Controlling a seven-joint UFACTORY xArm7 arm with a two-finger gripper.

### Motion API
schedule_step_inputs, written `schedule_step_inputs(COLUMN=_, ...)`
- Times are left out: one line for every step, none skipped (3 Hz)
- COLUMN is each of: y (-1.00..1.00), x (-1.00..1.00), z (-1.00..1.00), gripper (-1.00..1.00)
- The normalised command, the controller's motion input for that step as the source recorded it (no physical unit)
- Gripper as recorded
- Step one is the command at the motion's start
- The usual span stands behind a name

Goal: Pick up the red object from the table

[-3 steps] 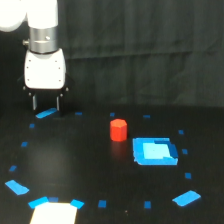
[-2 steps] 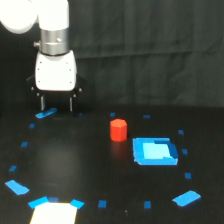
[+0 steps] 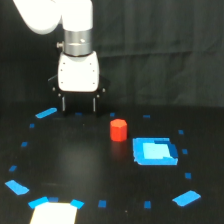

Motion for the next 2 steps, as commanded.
schedule_step_inputs(y=-1.0, x=1.0, z=-0.8, gripper=1.0)
schedule_step_inputs(y=-1.0, x=1.0, z=-0.87, gripper=1.0)
